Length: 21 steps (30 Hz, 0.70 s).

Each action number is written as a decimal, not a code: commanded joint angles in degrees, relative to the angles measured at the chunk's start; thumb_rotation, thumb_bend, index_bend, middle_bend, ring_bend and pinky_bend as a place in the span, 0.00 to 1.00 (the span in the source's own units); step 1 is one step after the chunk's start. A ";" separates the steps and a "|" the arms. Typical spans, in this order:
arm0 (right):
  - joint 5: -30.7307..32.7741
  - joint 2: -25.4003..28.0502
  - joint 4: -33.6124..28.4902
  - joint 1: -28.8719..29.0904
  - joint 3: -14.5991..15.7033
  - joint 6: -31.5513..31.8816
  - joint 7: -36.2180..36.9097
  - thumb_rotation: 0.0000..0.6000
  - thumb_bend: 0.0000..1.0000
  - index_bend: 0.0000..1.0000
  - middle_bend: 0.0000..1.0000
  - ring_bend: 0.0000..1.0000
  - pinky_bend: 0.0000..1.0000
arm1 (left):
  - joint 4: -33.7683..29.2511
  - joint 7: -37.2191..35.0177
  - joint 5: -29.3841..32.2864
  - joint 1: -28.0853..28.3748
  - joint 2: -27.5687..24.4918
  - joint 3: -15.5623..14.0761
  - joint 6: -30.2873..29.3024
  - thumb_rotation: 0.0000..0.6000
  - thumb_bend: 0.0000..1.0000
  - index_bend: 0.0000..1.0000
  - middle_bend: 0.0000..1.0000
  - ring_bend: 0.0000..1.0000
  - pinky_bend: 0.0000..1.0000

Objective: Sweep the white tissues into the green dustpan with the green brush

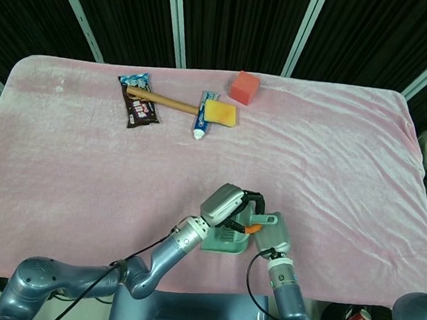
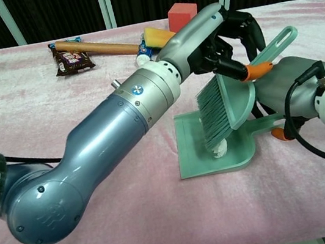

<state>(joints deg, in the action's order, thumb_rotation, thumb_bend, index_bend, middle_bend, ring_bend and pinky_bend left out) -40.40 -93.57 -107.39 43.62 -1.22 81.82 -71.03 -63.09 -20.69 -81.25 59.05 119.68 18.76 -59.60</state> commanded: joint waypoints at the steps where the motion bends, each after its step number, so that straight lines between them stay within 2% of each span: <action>1: 0.05 0.04 0.09 -0.03 -0.14 0.00 0.01 1.00 0.48 0.70 0.65 0.75 0.78 | -1.11 -0.04 -0.20 -0.46 -1.22 -0.02 -0.38 1.00 0.37 0.63 0.67 0.83 0.97; 9: 0.08 0.14 0.90 0.11 -0.71 -0.01 -0.24 1.00 0.48 0.70 0.65 0.75 0.78 | -4.87 0.76 -0.88 -1.73 -6.14 0.64 -1.97 1.00 0.37 0.63 0.67 0.83 0.97; 16: 0.24 0.40 1.66 0.16 -1.18 0.08 -0.42 1.00 0.48 0.70 0.65 0.75 0.78 | -8.33 1.65 -1.70 -3.27 -11.98 -0.09 -2.34 1.00 0.37 0.64 0.67 0.83 0.97; 21: 0.60 0.60 1.97 0.09 -1.47 0.38 -0.74 1.00 0.48 0.69 0.59 0.74 0.78 | -9.97 1.96 -2.62 -4.56 -15.91 -1.26 -2.89 1.00 0.37 0.64 0.67 0.83 0.97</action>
<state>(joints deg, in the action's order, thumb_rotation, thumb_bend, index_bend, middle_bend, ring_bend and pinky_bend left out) -39.84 -92.99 -105.44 43.71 -2.68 82.18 -71.72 -72.44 -18.86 -83.63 55.00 104.56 17.89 -62.26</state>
